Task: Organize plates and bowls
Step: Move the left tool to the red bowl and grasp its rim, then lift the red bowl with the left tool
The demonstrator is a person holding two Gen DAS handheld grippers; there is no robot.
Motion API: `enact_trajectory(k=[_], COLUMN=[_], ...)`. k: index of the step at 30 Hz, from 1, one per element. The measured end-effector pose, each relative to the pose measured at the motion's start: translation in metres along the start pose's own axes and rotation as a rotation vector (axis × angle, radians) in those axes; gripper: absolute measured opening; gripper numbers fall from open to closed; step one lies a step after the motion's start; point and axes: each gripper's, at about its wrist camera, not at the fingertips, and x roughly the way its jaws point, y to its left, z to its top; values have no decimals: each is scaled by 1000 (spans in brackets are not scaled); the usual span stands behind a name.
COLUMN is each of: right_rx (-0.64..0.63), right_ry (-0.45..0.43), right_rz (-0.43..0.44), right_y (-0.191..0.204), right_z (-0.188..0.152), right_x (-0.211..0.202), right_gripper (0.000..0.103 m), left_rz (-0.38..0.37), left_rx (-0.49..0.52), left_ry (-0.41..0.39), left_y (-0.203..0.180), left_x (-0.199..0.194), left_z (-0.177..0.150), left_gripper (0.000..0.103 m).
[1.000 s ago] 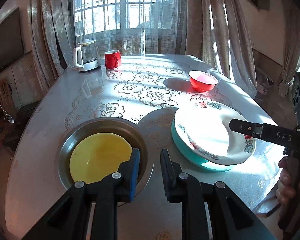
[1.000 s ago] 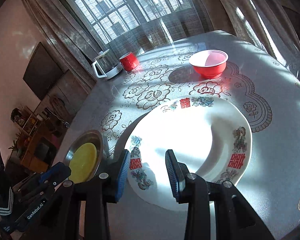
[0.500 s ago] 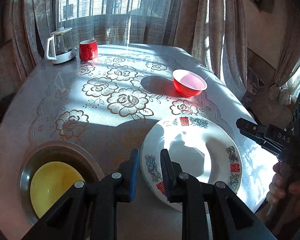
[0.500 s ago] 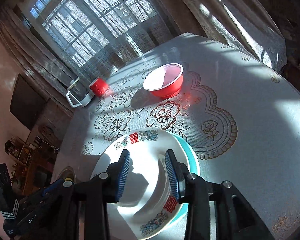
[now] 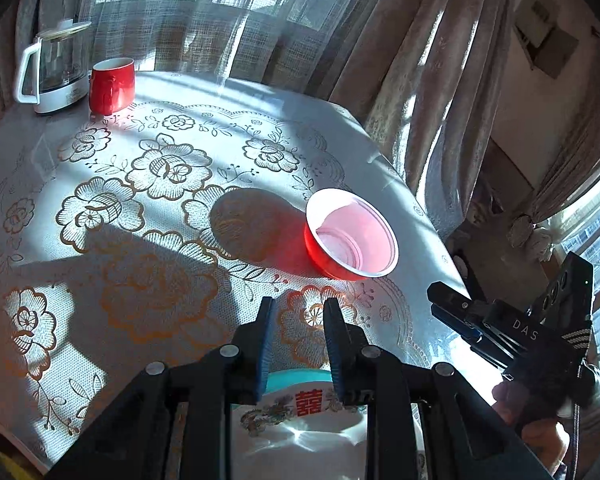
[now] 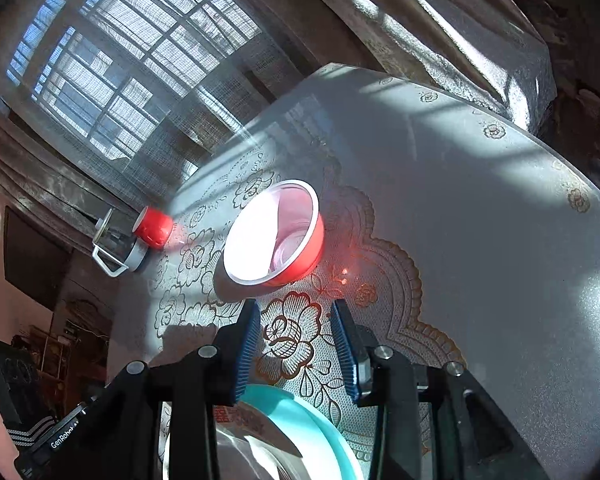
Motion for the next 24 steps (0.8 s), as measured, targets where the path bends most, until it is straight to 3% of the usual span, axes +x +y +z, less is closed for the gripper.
enact_trajectory(k=[12, 14, 15, 17, 24], right_rx=[27, 14, 11, -16, -58], right_ry=[43, 53, 63, 77, 102], right_rz=[-52, -62, -61, -62, -33], right_y=[-5, -5, -4, -1, 8], right_z=[34, 36, 35, 32, 17], right_x=[58, 67, 71, 73, 62], right_gripper=[33, 29, 25, 17, 17], left_rz=[-52, -73, -93, -100, -89], left_rx=[-78, -82, -78, -59, -21], left_ry=[49, 86, 109, 106, 83], left_y=[-2, -2, -3, -6, -8], left_x=[84, 97, 103, 103, 66], left_z=[46, 48, 47, 44, 35], left_gripper=[28, 23, 11, 11, 10])
